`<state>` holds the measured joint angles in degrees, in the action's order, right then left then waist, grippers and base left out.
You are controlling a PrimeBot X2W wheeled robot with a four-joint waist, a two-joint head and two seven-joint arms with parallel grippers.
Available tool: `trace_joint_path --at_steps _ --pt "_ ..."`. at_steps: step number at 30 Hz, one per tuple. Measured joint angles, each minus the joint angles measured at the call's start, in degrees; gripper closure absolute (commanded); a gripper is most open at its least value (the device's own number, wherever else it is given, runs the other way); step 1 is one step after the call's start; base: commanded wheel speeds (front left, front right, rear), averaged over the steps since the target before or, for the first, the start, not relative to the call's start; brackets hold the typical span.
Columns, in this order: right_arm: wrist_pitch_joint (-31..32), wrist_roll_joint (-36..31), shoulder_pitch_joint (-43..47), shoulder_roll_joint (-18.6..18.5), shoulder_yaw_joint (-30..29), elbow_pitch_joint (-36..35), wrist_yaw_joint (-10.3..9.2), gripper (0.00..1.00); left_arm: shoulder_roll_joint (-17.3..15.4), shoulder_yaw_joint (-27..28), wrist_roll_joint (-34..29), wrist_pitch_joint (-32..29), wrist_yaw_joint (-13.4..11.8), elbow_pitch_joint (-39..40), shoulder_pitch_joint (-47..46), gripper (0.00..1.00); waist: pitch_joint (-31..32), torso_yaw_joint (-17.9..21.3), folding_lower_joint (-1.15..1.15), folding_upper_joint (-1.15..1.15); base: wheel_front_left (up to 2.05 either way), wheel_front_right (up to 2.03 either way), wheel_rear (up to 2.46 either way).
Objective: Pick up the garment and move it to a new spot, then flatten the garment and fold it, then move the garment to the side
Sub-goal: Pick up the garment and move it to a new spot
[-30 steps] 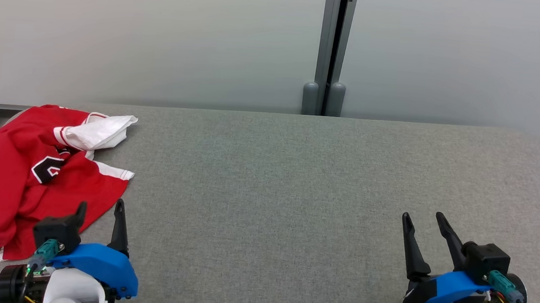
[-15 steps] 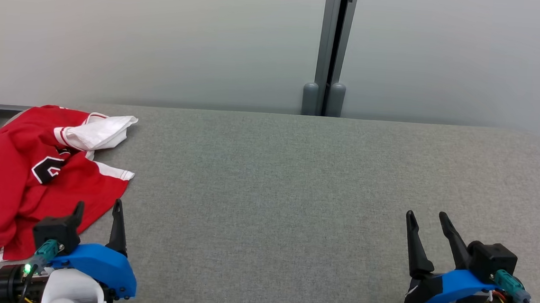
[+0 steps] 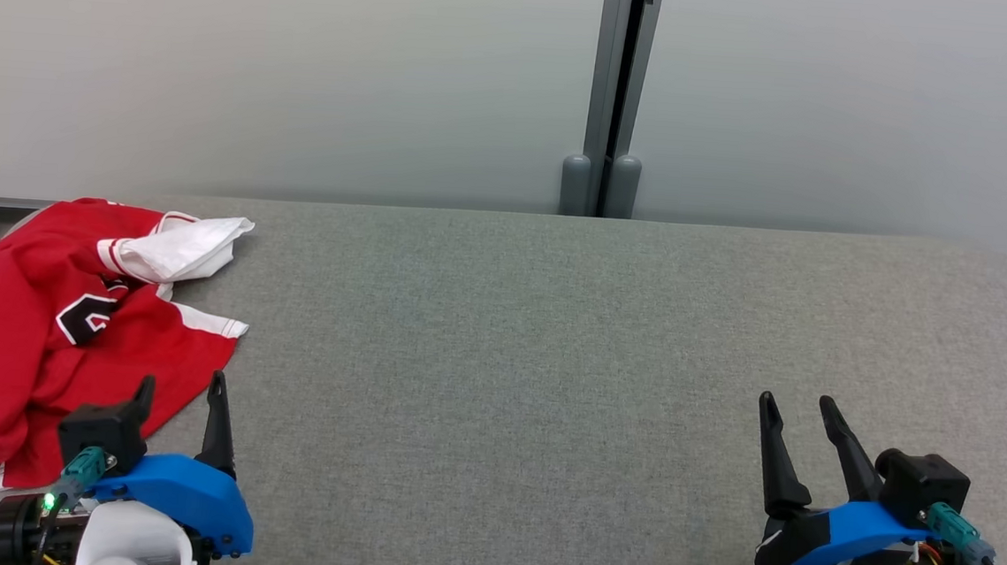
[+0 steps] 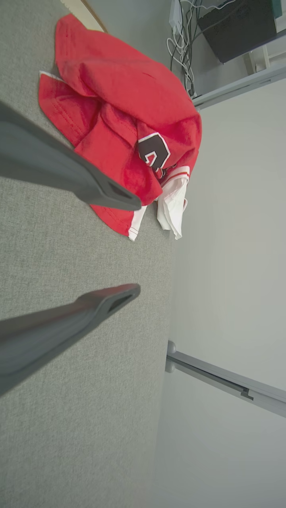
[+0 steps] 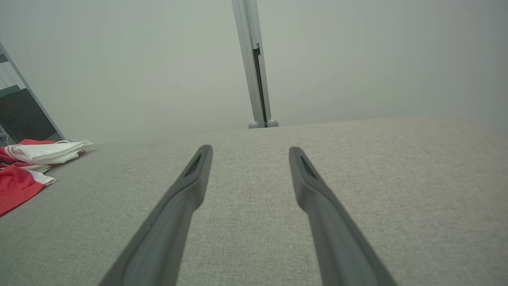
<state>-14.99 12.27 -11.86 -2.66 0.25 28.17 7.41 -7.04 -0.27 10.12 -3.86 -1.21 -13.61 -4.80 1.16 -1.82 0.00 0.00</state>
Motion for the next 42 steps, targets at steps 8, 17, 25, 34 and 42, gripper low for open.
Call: trace_joint_path --at_steps 8,17,25,34,42 --pt "0.0 0.4 0.0 0.0 0.2 -0.1 0.00 0.00 -0.5 -0.4 0.2 0.5 -0.2 0.0 0.0 0.00 0.3 -0.8 0.00 0.00 0.00 0.00 0.00" --pt "0.0 0.6 0.0 0.0 1.0 -0.1 0.00 0.00 -1.5 -1.0 -0.2 1.6 -0.5 0.4 -0.3 0.00 0.7 -5.5 -0.01 0.00 0.00 0.00 0.00" --pt "0.0 0.9 0.1 0.0 1.7 -0.2 0.00 0.00 -2.5 -0.6 -0.3 1.7 -1.2 1.0 0.2 0.00 0.9 -11.7 -0.01 0.00 0.00 0.00 0.00" --pt "0.0 1.0 -0.1 0.0 1.8 -0.8 0.00 0.00 -3.8 0.2 0.4 1.6 -1.8 2.6 1.3 0.00 0.3 -18.1 0.00 0.01 0.00 0.00 0.00" --pt "0.0 0.8 -0.1 0.0 1.7 -0.8 0.00 0.00 -4.4 1.1 0.5 2.3 -2.8 4.3 2.7 0.00 -0.6 -22.8 0.00 0.01 0.00 0.00 0.00"
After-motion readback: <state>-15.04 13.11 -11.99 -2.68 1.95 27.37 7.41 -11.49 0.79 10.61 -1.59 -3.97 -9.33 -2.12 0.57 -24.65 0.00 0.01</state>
